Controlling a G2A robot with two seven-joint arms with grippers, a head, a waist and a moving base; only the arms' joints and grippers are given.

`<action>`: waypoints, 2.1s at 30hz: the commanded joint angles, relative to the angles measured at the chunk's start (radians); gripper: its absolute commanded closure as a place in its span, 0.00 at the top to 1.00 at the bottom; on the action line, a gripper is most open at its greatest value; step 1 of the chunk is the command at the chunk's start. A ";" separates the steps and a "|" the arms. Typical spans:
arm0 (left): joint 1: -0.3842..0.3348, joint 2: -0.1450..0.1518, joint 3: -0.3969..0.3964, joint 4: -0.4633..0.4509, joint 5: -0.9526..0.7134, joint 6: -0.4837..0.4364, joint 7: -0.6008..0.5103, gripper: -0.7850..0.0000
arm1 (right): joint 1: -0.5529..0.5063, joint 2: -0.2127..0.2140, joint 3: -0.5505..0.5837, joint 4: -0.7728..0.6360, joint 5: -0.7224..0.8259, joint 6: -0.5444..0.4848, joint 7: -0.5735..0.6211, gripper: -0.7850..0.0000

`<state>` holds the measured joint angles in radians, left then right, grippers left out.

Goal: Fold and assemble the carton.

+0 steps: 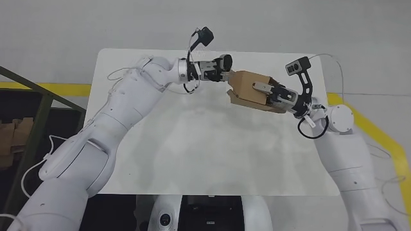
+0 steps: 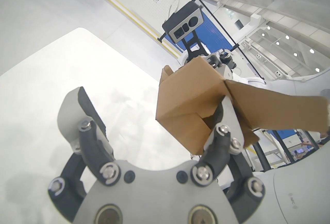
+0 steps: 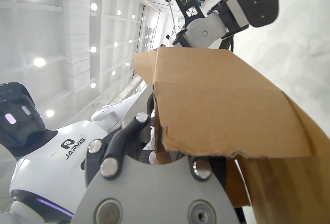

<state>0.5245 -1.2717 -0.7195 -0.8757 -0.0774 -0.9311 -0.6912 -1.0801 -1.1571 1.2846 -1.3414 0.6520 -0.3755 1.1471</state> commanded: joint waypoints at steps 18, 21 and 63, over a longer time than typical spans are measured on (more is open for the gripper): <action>0.088 0.045 -0.061 -0.094 0.037 0.001 -0.082 1.00 | -0.012 -0.001 0.013 -0.013 -0.014 0.015 -0.115 0.00; 0.083 0.041 -0.054 -0.098 0.039 0.015 -0.080 1.00 | -0.018 0.000 0.011 -0.030 -0.030 0.020 -0.126 0.00; 0.042 0.001 -0.059 0.015 -0.104 0.089 -0.172 1.00 | 0.008 -0.004 0.007 0.031 -0.087 0.019 -0.226 0.00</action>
<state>0.5646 -1.2729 -0.7734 -0.8620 -0.1794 -0.8430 -0.8611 -1.0746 -1.1608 1.2902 -1.3175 0.5718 -0.3543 0.9287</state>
